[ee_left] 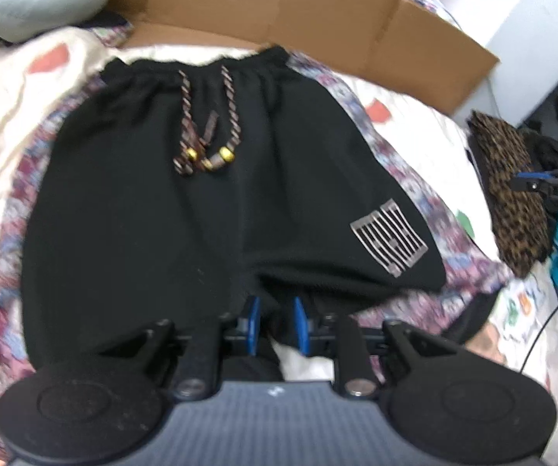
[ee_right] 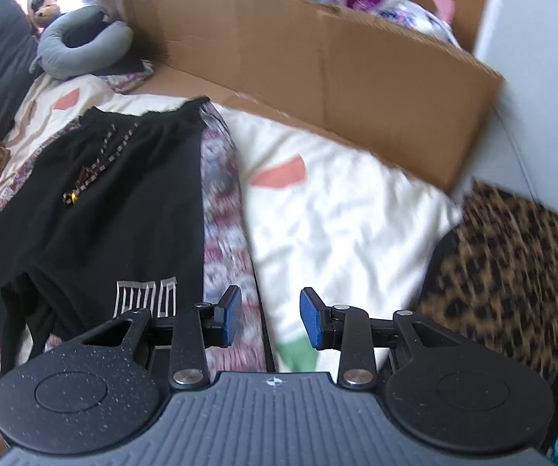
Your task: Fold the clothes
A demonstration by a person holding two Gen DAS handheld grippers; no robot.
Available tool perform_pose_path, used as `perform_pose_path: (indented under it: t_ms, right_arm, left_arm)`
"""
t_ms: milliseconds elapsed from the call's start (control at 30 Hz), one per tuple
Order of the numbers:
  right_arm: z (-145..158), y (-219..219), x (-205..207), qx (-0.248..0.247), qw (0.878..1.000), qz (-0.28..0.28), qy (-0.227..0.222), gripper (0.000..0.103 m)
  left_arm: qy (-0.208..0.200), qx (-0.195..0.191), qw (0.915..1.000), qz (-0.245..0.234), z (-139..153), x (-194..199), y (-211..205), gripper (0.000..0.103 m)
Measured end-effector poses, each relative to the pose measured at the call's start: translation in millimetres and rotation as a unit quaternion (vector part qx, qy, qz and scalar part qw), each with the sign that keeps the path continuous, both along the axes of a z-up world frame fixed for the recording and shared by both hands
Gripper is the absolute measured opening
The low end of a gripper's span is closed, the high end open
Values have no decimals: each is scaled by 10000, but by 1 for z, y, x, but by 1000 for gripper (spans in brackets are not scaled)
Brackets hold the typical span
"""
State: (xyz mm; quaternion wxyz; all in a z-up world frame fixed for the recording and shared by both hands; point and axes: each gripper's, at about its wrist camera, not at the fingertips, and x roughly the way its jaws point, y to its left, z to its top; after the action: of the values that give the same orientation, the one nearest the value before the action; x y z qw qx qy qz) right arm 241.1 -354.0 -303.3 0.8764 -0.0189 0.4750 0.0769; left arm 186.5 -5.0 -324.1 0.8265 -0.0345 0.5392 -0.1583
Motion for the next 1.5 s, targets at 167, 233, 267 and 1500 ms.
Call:
perform_pose_path:
  t_ms: [167, 233, 267, 1500]
  right_arm:
    - [-21, -13, -33, -11, 9996, -233, 183, 40]
    - [-31, -20, -42, 86, 9991, -333, 238, 40]
    - [-35, -22, -47, 101, 9989, -391, 236, 40]
    - [-86, -37, -68, 474, 9917, -780, 903, 6]
  left_arm:
    - [53, -90, 9999, -104, -15, -18, -10, 23]
    - [193, -160, 9995, -185, -24, -24, -15, 26]
    - [262, -186, 9992, -231, -28, -28, -17, 26]
    - [638, -475, 9939, -762, -83, -45, -60, 29]
